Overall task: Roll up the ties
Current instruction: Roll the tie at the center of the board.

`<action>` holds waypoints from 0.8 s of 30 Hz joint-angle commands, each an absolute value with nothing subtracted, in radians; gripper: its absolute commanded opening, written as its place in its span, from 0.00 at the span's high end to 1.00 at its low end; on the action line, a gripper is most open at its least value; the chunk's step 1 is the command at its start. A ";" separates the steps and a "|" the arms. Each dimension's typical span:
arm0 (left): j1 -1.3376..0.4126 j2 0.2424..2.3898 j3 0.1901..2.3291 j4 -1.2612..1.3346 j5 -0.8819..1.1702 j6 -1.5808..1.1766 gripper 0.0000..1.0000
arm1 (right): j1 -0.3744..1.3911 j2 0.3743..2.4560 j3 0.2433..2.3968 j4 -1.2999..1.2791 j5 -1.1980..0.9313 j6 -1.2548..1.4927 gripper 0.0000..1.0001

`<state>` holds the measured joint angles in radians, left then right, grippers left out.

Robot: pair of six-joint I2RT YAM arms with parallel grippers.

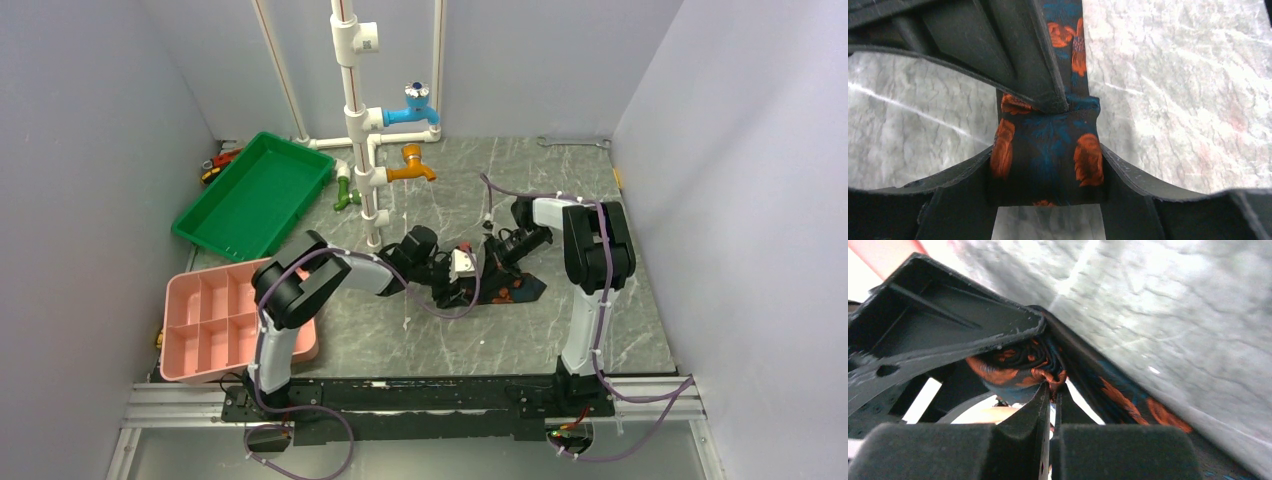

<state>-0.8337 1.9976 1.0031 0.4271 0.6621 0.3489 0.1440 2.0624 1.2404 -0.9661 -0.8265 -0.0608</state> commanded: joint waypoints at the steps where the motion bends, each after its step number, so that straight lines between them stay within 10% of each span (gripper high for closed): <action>1: -0.844 2.052 1.068 0.525 0.770 0.309 0.33 | 0.147 2.122 1.250 -0.894 -0.478 -0.128 1.00; 14: -0.883 2.144 1.107 0.683 0.782 0.117 0.35 | 0.177 2.104 1.247 -0.844 -0.392 -0.119 1.00; 21: -0.914 2.115 1.080 0.500 0.601 0.188 0.61 | 0.187 2.097 1.283 -0.859 -0.489 -0.149 1.00; 24: -0.910 2.063 1.029 0.359 0.460 0.254 0.68 | 0.157 2.045 1.312 -0.912 -0.532 -0.204 0.79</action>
<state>-0.8764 2.1086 1.0809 0.5777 0.6559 0.1764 0.1699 2.0659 1.2827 -1.0203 -0.6437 -0.0925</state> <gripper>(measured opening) 0.517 0.074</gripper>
